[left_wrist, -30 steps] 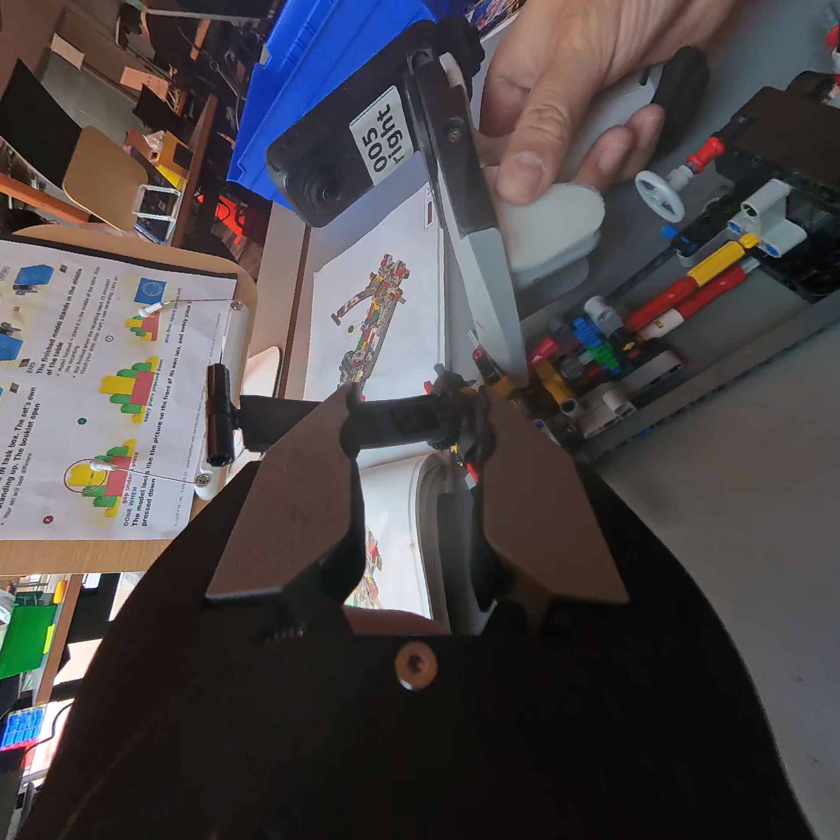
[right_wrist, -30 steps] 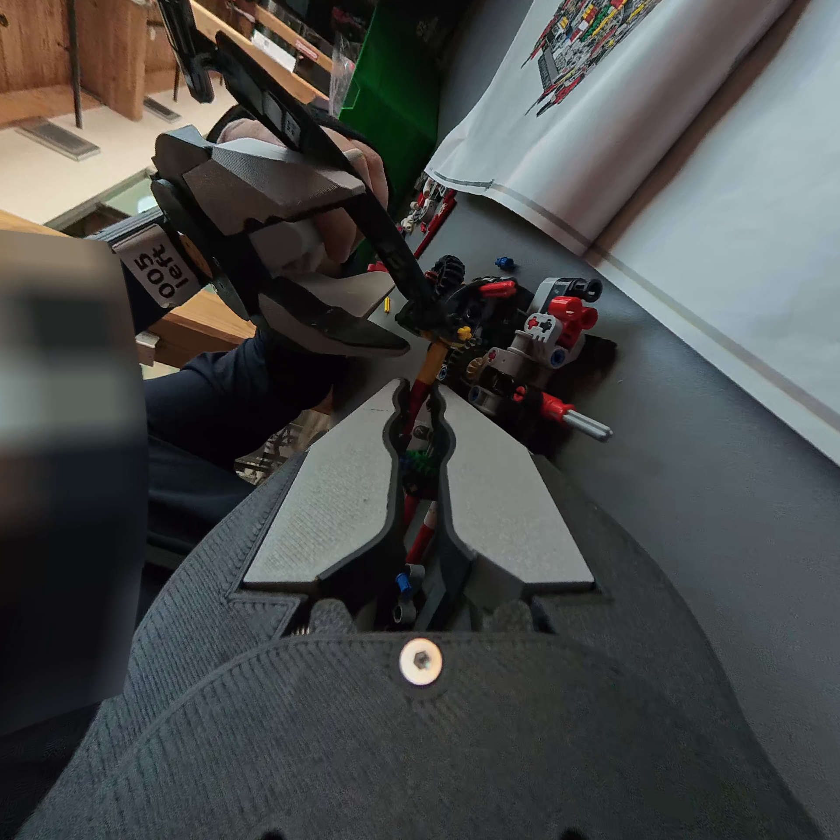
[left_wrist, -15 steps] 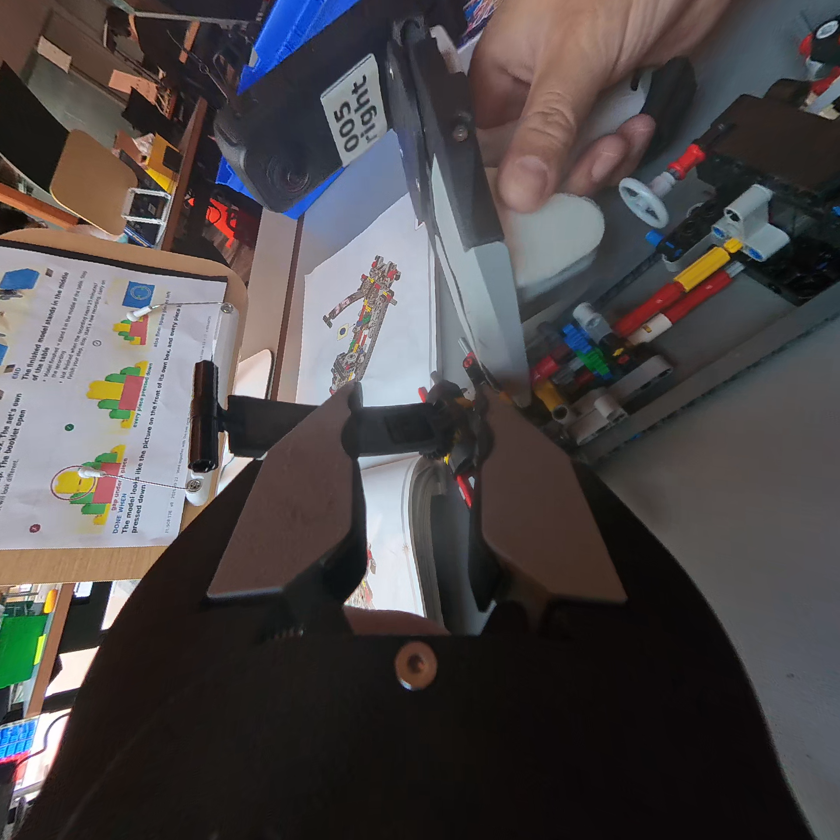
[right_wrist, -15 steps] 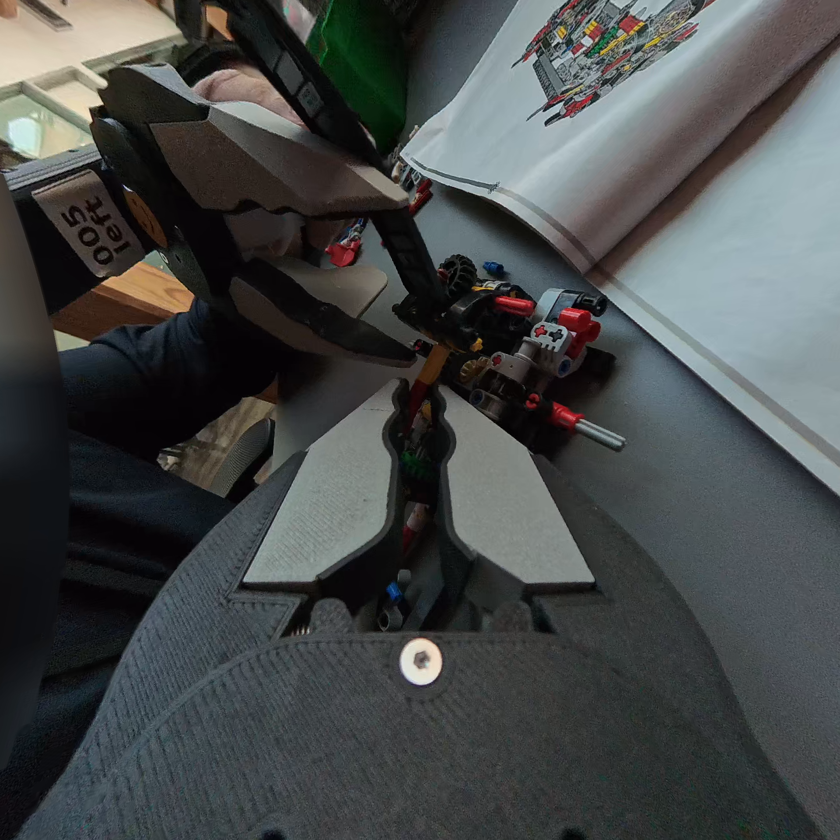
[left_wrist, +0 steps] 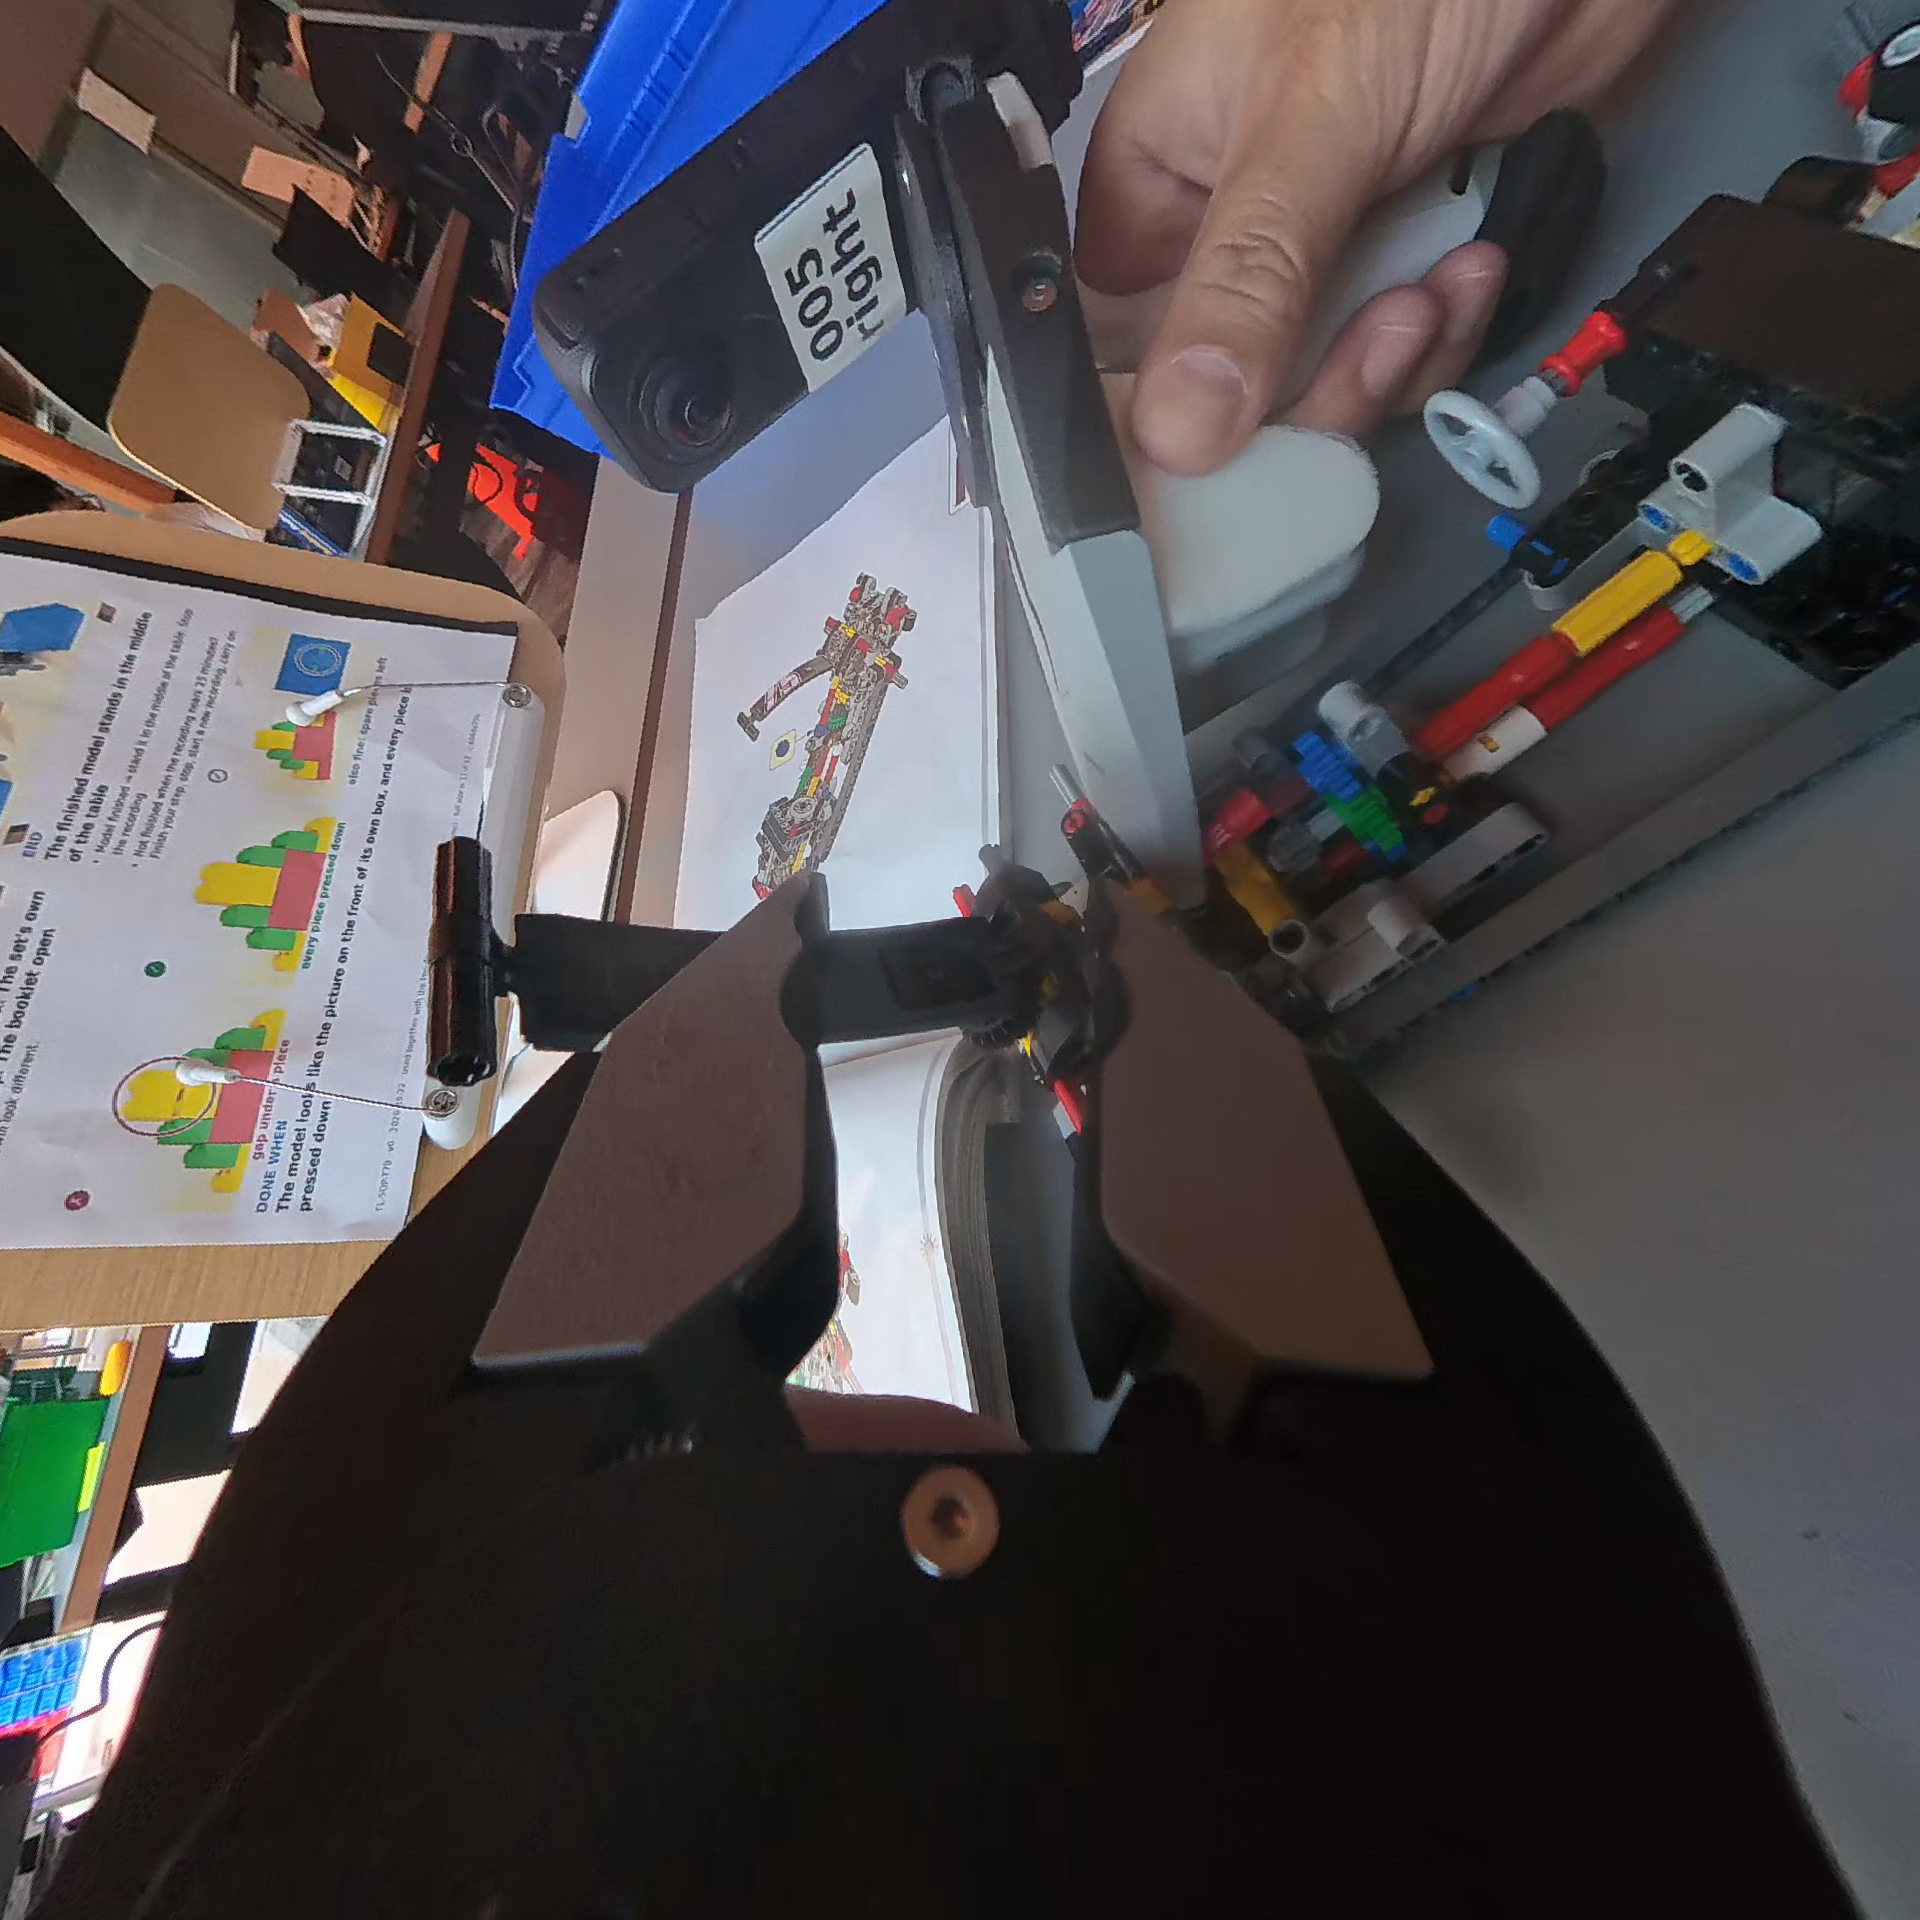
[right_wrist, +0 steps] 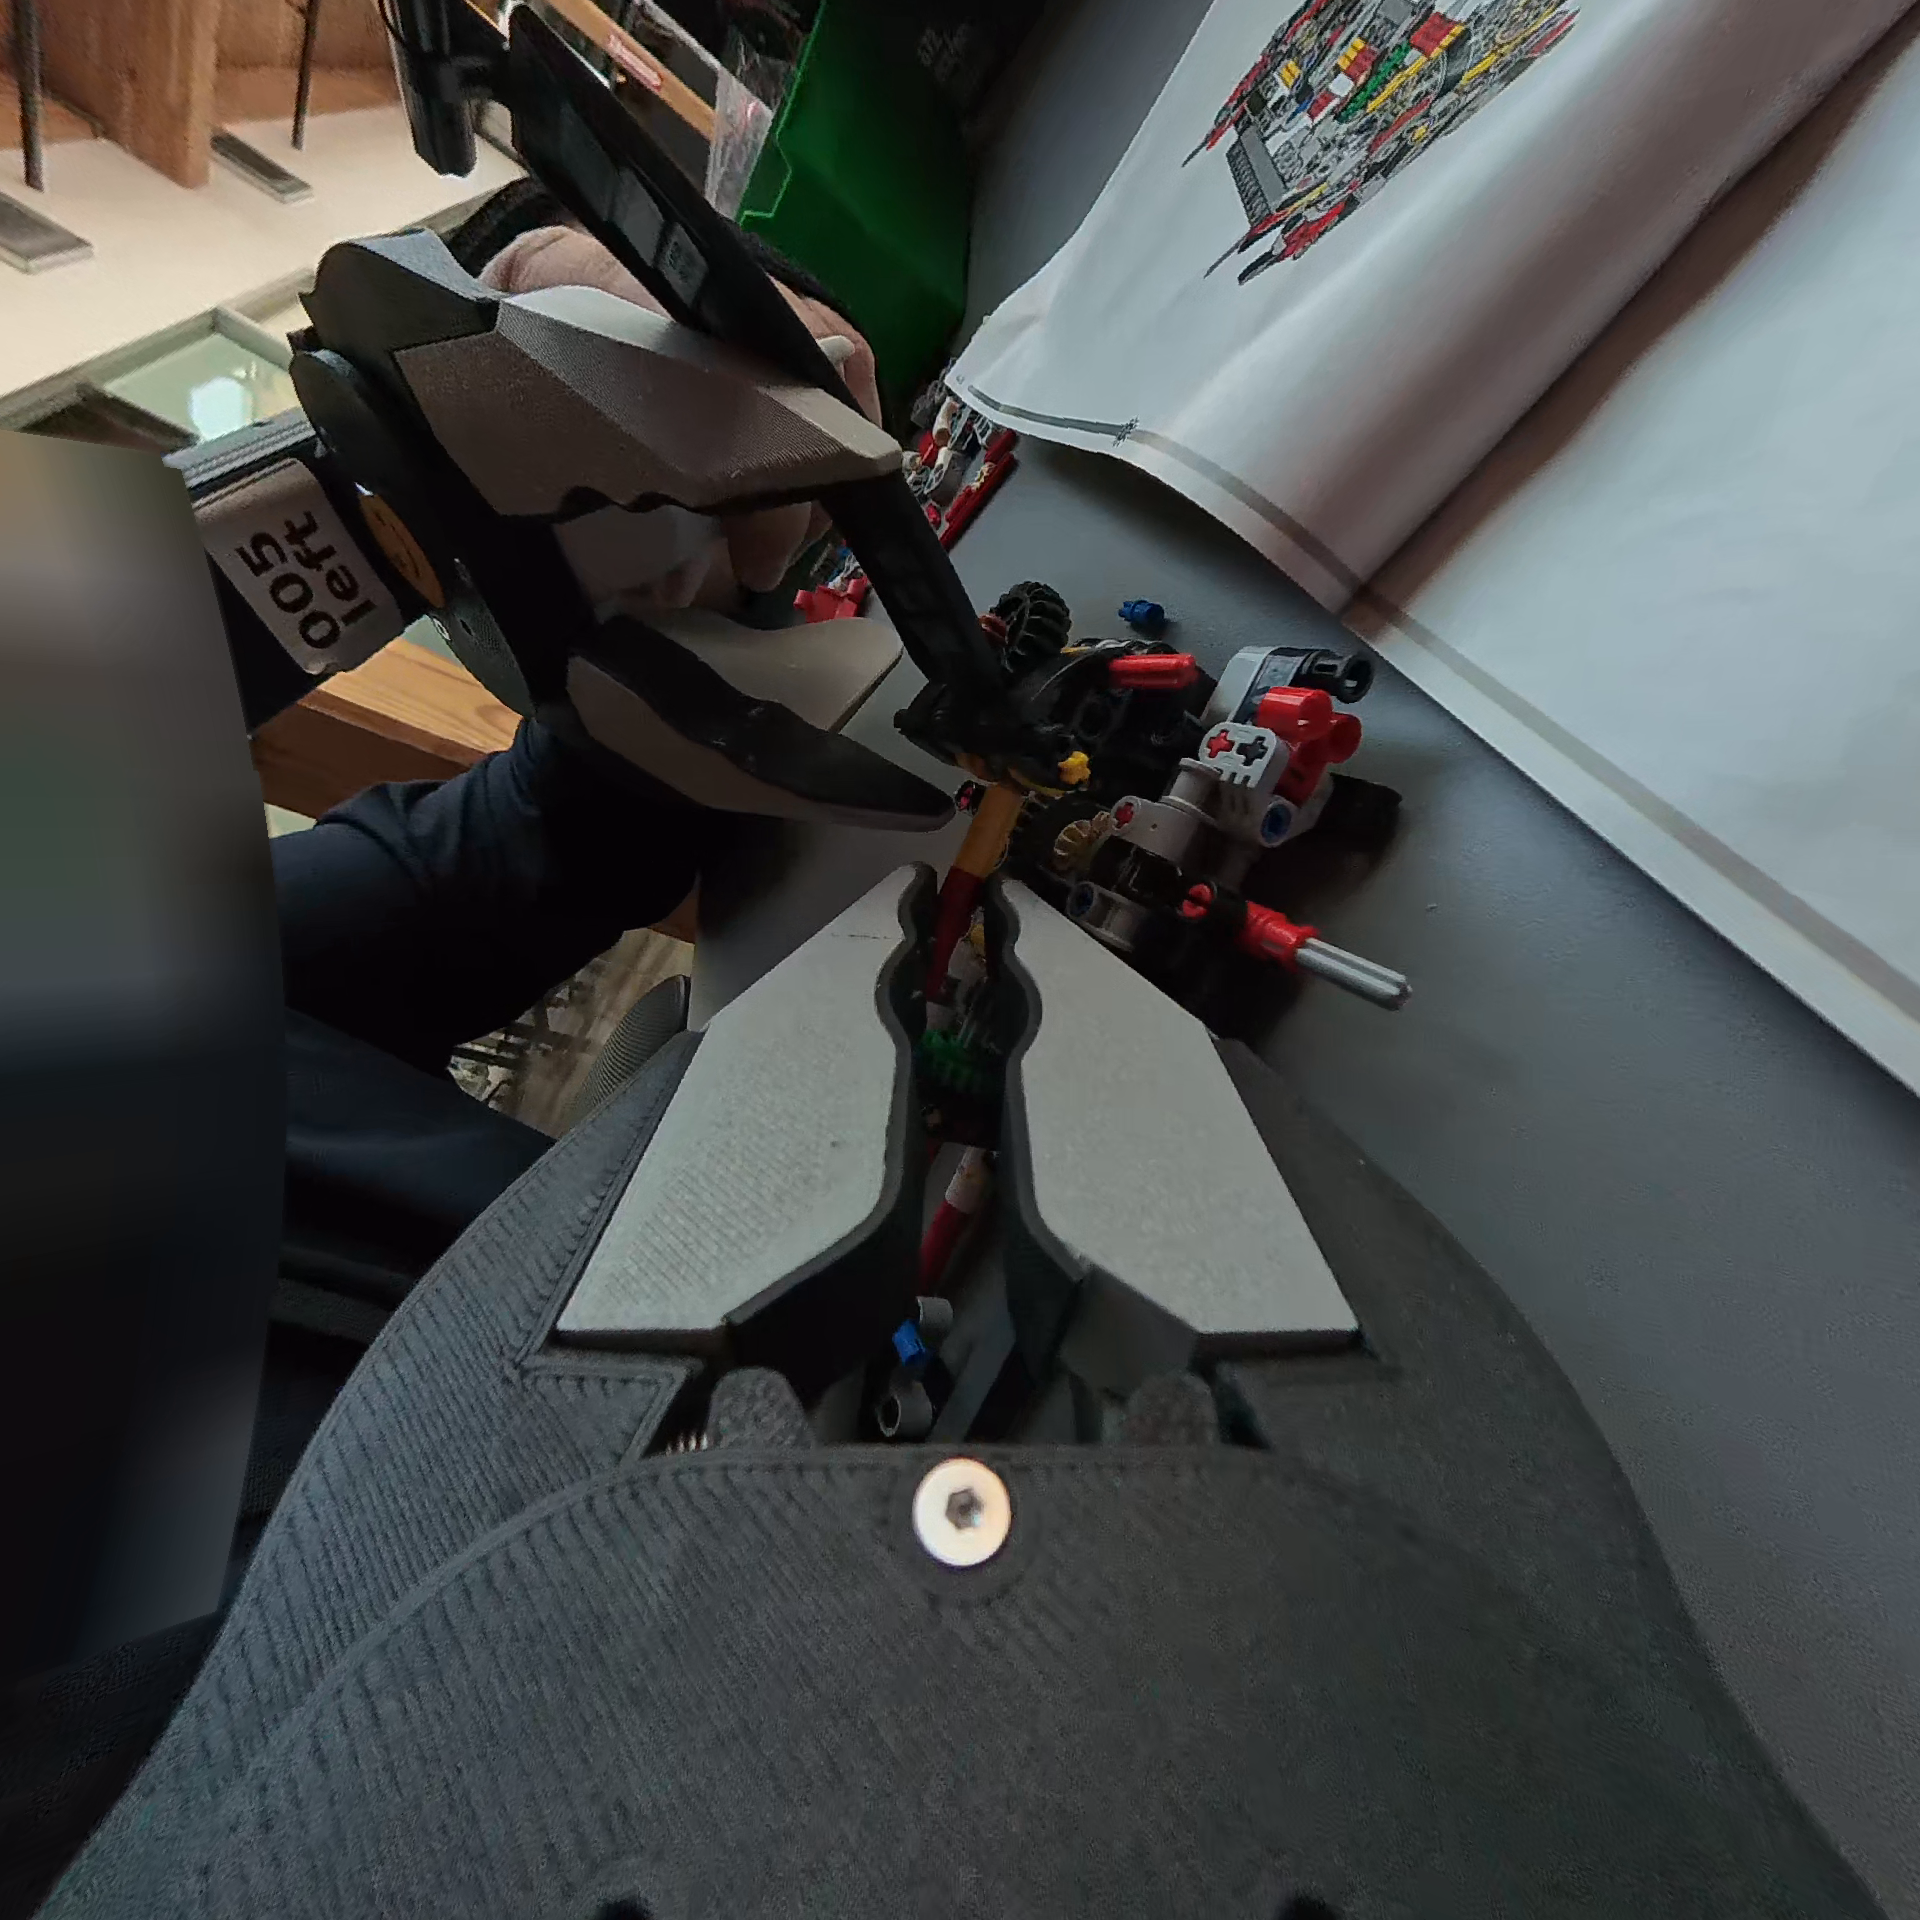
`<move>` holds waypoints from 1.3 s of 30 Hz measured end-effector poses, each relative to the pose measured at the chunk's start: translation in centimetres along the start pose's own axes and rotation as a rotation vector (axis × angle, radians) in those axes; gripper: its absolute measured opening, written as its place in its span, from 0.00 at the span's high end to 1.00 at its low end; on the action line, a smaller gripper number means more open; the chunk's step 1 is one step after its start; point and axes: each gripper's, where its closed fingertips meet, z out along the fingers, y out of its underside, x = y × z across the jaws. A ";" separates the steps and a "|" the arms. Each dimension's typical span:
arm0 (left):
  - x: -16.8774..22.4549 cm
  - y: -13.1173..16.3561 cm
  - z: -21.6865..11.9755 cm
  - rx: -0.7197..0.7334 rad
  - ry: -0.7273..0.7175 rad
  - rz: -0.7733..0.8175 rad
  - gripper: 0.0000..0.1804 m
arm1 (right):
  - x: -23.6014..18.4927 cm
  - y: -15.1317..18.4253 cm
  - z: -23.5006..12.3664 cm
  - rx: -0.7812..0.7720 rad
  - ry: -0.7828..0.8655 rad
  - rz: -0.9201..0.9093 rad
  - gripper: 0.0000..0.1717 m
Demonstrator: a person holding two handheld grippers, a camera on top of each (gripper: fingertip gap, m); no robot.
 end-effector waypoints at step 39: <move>1.3 -0.2 -2.4 -0.016 -0.003 -0.022 0.71 | -0.3 0.6 0.5 -0.024 -0.003 -0.040 0.96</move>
